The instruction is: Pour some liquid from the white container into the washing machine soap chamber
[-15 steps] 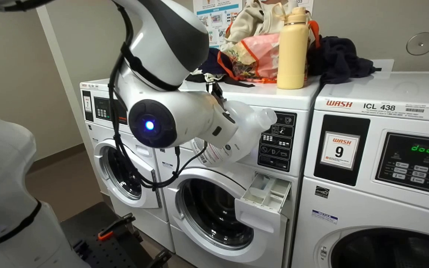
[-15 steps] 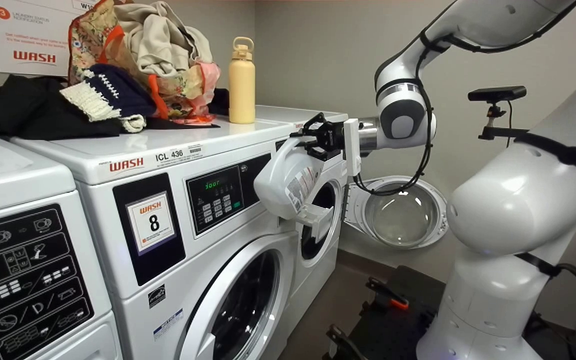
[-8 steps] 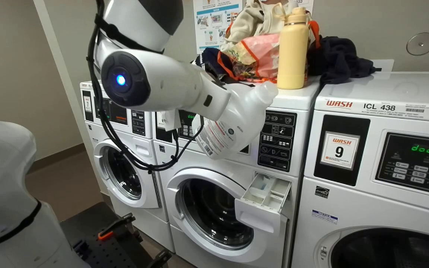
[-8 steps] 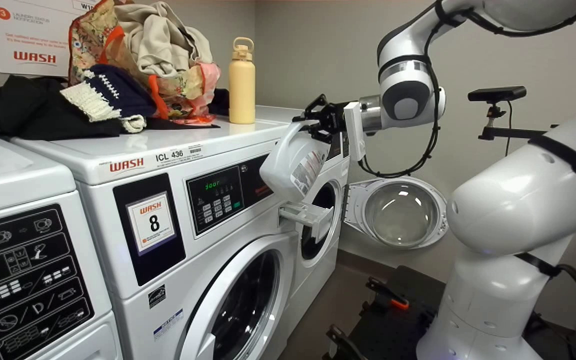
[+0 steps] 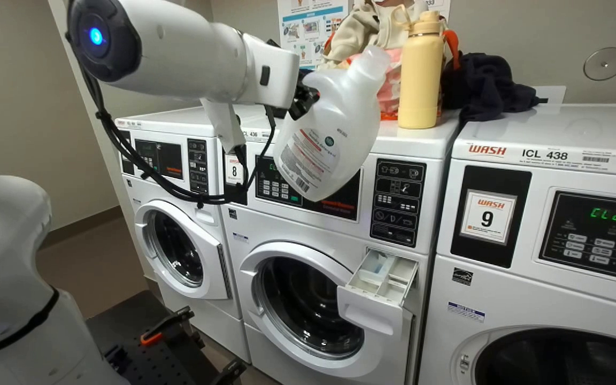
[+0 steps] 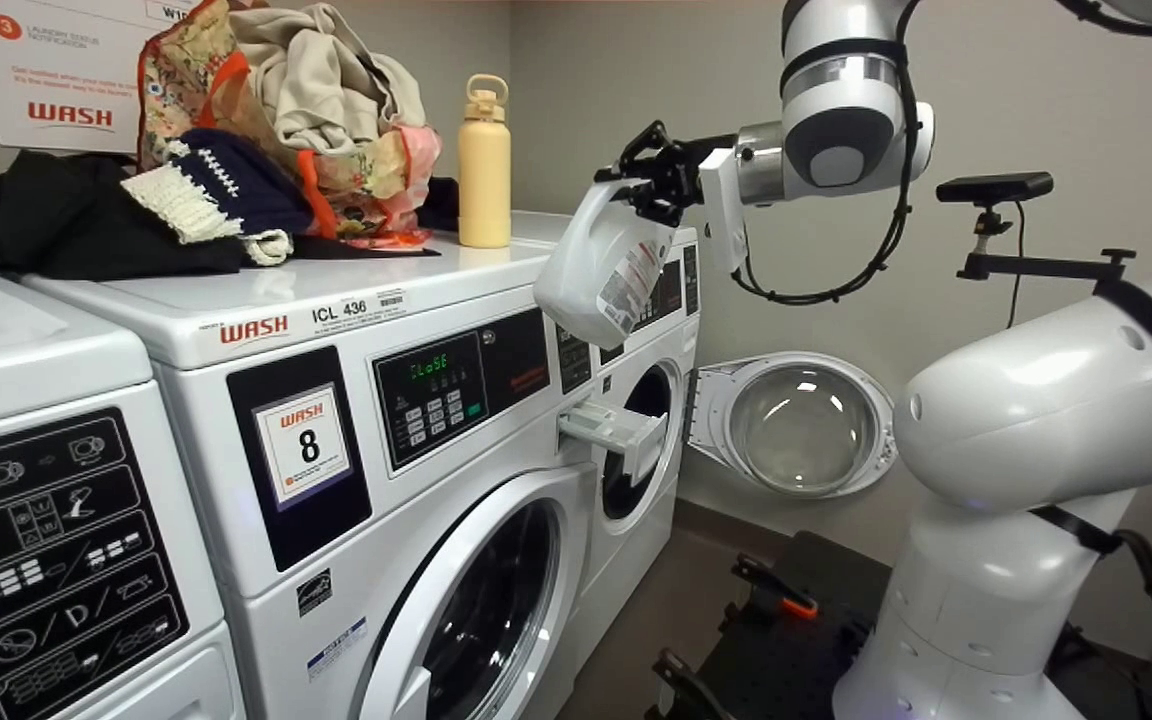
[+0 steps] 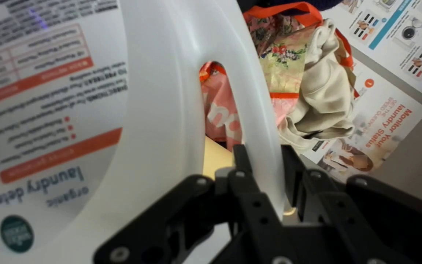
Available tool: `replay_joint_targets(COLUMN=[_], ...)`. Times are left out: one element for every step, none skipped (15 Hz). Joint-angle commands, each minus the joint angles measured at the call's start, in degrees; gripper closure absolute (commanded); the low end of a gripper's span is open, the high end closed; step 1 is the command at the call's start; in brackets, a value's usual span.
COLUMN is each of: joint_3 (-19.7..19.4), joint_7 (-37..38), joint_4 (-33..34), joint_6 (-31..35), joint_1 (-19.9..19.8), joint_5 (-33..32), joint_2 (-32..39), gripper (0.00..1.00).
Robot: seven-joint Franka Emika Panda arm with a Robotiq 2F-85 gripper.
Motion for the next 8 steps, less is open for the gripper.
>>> replay_joint_targets(joint_3=[2.2,2.5,3.1,3.7,4.2,4.6,5.2,5.5], joint_7=[-6.0,-8.3,-10.9,-13.6,-16.3,-19.1,-21.7,-24.4], joint_4=[1.3,1.5,2.3,2.8,3.4,4.0,4.8,5.4], joint_6=[1.1,0.5,0.3,0.1,-0.5,-1.1,-1.8,-2.7], joint_1=[-0.3,-0.3,-0.5,-0.7,-0.8,-0.9,-0.9,-1.0], joint_5=[4.6,6.0,7.7,9.5,11.2,12.9,14.4,16.0], joint_2=[-6.0,-6.6,-6.7,-6.8,-6.8,-6.7,-6.3,-5.9], gripper=[0.93,0.93,0.93,0.93,0.93,0.93,0.93,0.93])
